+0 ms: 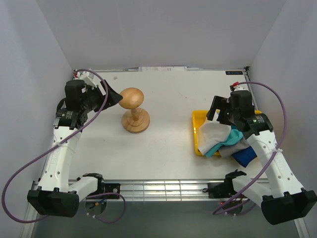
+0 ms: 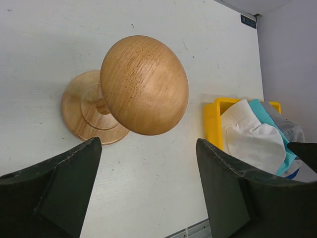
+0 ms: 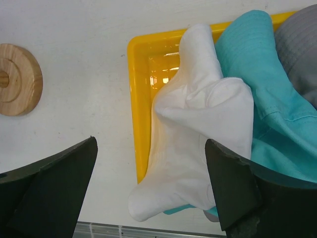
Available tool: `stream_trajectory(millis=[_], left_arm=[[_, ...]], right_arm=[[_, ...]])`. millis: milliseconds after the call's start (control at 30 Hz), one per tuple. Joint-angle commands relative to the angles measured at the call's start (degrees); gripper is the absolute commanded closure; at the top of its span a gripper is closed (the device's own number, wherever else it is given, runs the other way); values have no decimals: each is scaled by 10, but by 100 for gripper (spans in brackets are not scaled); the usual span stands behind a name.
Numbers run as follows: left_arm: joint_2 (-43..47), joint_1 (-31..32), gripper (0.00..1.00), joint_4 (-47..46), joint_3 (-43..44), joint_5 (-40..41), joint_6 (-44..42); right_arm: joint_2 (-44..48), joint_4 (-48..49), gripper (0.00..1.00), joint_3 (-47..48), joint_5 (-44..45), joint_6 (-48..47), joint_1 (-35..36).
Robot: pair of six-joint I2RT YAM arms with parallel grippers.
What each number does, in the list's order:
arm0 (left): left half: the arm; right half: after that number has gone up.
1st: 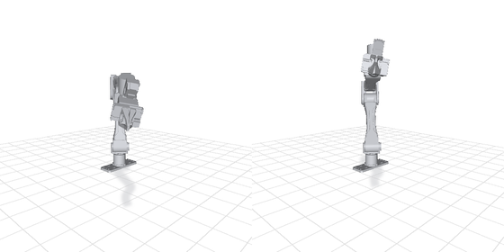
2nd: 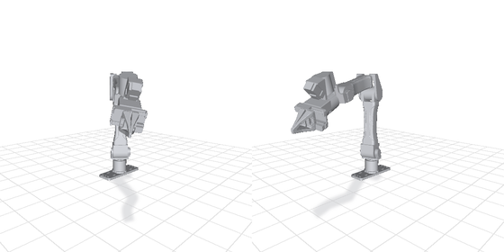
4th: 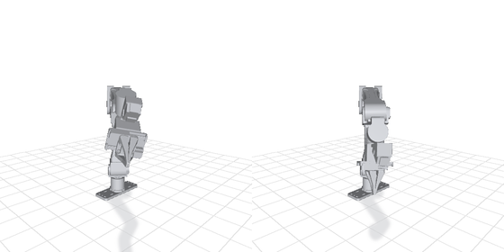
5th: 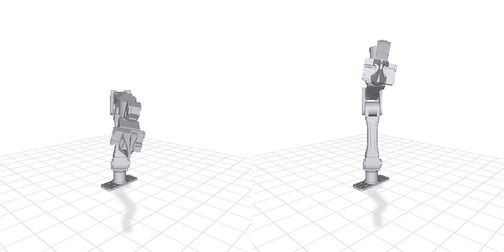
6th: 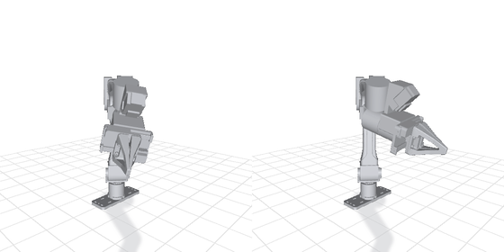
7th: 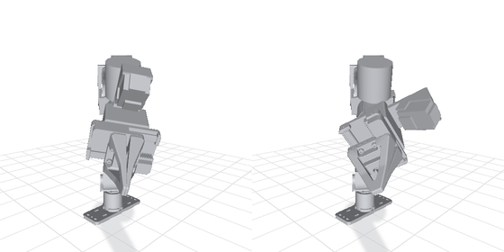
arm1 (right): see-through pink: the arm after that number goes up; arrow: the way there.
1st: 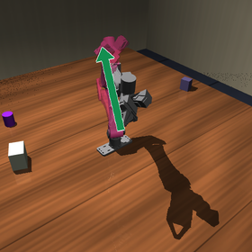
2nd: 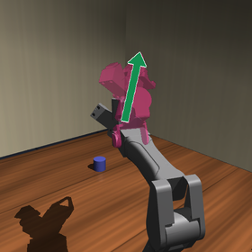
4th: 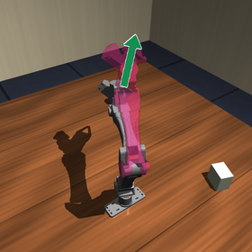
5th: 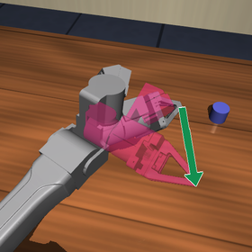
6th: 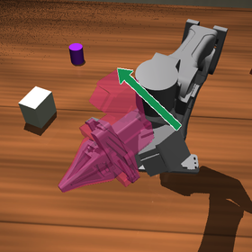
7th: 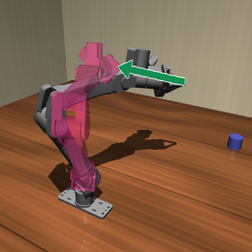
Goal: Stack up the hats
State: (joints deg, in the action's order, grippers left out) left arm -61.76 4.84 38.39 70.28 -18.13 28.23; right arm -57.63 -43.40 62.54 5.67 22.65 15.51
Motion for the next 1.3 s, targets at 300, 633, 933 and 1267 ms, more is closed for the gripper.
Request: stream_trajectory(millis=[300, 633, 933, 1267], left_arm=[[9, -1, 12, 3, 42, -6, -10], [5, -1, 12, 1, 45, -16, -6], [9, -1, 13, 2, 34, -15, -5], [5, -1, 13, 1, 31, -16, -5]], right_arm=[[13, -55, 3, 33, 73, -18, 0], [14, -69, 0, 2, 81, -21, 1], [10, -47, 8, -56, 102, -21, 0], [-16, 4, 34, -89, 83, -15, 0]])
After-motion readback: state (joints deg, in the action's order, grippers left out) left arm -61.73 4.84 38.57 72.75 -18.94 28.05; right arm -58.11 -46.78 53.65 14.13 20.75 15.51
